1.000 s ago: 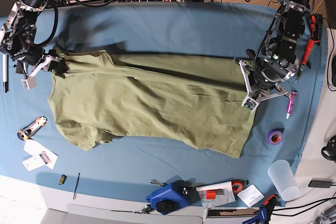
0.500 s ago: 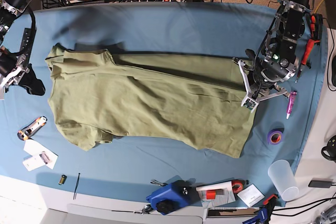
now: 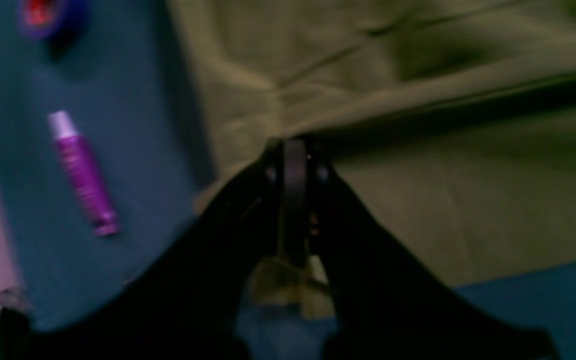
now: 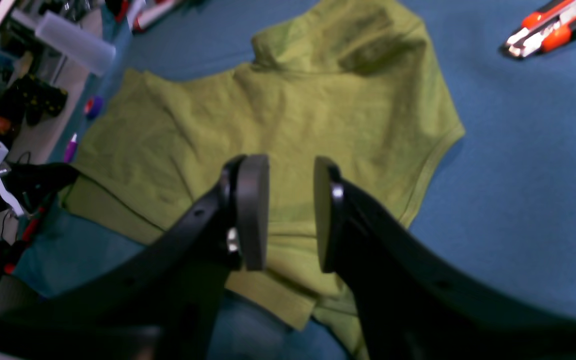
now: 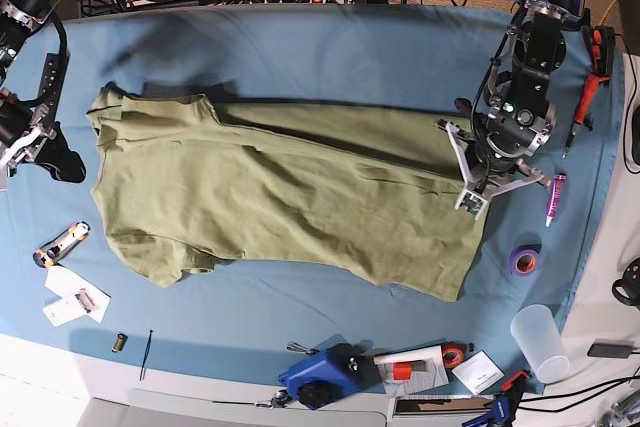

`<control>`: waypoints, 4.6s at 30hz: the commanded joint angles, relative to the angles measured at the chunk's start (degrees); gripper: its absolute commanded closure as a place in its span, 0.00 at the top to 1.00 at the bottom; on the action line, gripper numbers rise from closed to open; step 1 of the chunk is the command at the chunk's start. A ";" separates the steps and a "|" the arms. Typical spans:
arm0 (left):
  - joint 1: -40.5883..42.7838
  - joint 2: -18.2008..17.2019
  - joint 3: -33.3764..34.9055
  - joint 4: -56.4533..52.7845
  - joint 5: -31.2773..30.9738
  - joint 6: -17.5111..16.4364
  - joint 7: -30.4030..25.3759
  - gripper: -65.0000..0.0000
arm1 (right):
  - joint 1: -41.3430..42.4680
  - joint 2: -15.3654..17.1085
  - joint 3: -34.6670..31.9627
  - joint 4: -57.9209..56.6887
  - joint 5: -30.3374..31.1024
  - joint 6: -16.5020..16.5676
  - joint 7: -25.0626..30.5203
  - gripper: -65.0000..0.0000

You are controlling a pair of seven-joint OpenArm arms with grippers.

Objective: Layout the t-shirt on the table in an organized manner, then fold the t-shirt properly
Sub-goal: 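Lay the folded edge down and open the left gripper, then lower the left gripper to the shirt's folded edge and grasp it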

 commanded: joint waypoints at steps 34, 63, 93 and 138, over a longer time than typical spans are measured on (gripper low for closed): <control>-5.29 -0.04 -0.31 4.59 3.13 11.82 3.48 0.37 | 0.76 1.62 0.37 0.92 0.96 0.08 1.17 0.25; 10.56 1.09 -15.61 17.27 3.19 10.75 10.64 0.37 | 0.24 1.62 16.20 0.92 -1.38 0.08 1.17 0.25; 21.16 0.81 -41.72 21.59 -17.59 0.20 8.41 0.37 | -13.00 -11.10 2.89 0.90 -18.34 0.08 1.81 0.31; 1.22 3.39 -36.13 -16.96 -42.51 -14.91 7.02 0.27 | -10.10 -12.68 2.40 0.92 -14.53 0.08 1.17 0.15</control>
